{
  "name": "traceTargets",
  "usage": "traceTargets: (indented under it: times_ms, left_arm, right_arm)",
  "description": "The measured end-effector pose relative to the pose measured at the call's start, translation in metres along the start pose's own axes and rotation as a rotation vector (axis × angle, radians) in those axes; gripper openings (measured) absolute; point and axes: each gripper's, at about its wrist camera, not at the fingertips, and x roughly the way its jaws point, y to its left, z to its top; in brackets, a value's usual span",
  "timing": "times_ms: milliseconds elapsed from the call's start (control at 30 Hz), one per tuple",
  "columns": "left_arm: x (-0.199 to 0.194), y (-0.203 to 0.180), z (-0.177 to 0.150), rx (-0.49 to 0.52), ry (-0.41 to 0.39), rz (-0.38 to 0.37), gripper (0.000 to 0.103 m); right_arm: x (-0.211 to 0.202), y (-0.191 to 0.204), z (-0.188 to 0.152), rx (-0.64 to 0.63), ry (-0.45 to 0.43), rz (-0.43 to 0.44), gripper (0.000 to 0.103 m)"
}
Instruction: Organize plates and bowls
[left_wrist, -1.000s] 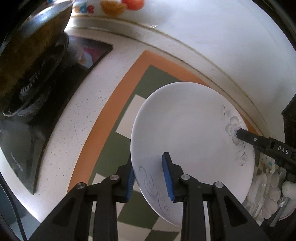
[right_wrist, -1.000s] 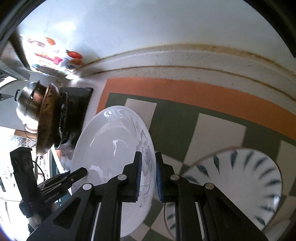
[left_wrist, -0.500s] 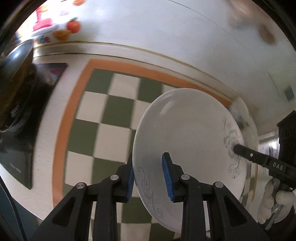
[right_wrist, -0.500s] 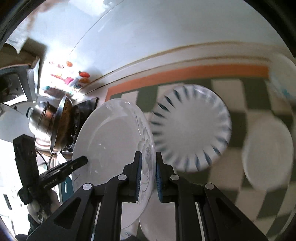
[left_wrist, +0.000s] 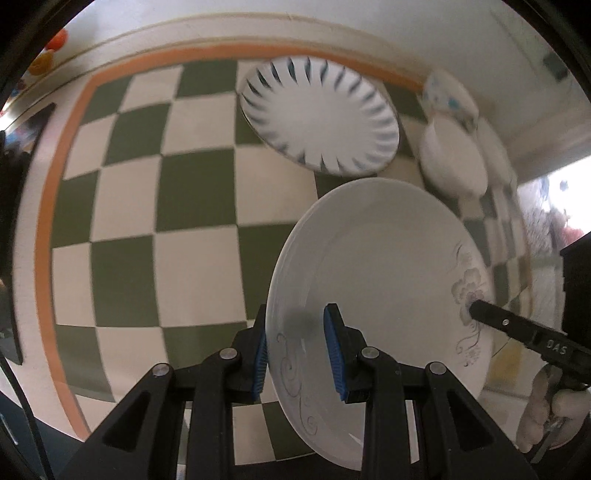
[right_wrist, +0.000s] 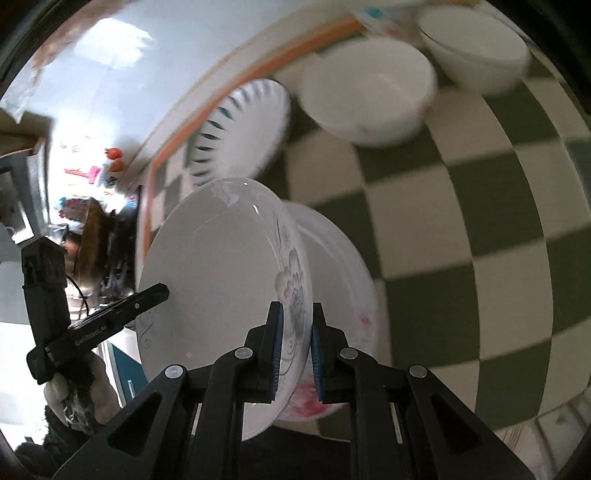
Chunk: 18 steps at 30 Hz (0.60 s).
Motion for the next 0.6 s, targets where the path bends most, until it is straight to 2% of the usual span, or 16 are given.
traceTargets:
  times_ms: [133, 233, 467, 600]
  left_arm:
    - [0.014, -0.009, -0.006, 0.02, 0.032, 0.014, 0.026]
    - [0.015, -0.014, -0.007, 0.03, 0.02, 0.038, 0.026]
    - [0.019, -0.016, -0.006, 0.018, 0.028, 0.05, 0.026]
    - [0.023, -0.013, -0.007, -0.004, 0.051, 0.045, 0.026]
  right_arm:
    - [0.001, -0.016, -0.015, 0.015, -0.004, -0.019, 0.016]
    - [0.003, -0.022, -0.017, 0.015, 0.003, -0.019, 0.016]
    - [0.009, -0.018, -0.008, 0.02, 0.002, -0.016, 0.016]
    - [0.01, -0.009, -0.002, -0.007, 0.018, -0.06, 0.016]
